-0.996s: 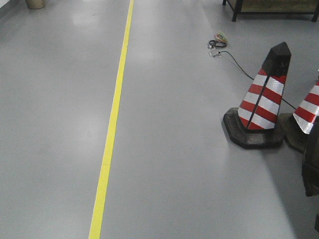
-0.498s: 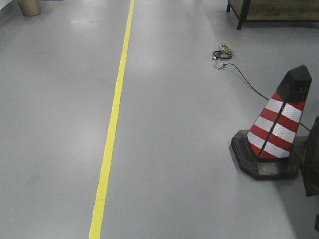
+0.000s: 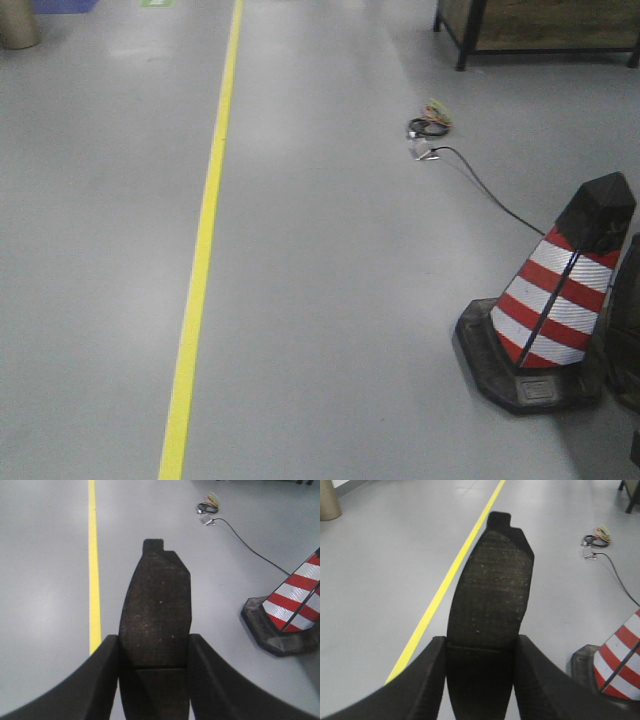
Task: Move and align brake pads A on conveyor
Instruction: 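Drive the base along the yellow floor line past the cones, then turn and stop the base in front of the dark conveyor belt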
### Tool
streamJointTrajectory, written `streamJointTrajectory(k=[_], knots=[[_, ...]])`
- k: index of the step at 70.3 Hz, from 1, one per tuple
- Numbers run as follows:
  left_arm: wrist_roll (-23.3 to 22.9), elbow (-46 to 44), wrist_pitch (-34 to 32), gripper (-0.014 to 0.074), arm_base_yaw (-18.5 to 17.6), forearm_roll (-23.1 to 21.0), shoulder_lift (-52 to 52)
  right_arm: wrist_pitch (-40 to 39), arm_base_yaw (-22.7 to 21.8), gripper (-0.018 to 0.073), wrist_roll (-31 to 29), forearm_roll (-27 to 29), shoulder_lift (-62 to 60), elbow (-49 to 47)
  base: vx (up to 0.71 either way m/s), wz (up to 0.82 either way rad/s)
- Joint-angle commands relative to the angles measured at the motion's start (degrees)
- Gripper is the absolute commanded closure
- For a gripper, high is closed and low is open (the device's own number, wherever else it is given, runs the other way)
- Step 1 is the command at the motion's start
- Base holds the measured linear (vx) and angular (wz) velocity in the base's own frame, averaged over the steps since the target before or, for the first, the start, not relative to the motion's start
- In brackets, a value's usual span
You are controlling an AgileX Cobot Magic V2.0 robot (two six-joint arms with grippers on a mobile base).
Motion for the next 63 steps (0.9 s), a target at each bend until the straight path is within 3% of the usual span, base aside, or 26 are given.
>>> streamJointTrajectory(k=[1,63], knots=[[-0.1,-1.4,-5.2,0.0468,-0.1,0.1,0.6,-5.5,0.0,0.0522,-0.7,-0.7,0.3,-1.8,0.37,-0.31],[-0.1,-1.4,-5.2,0.0468,-0.1,0.1,0.6,-5.5,0.0,0.0522,-0.7,-0.7,0.3,-1.8,0.29,-0.64]])
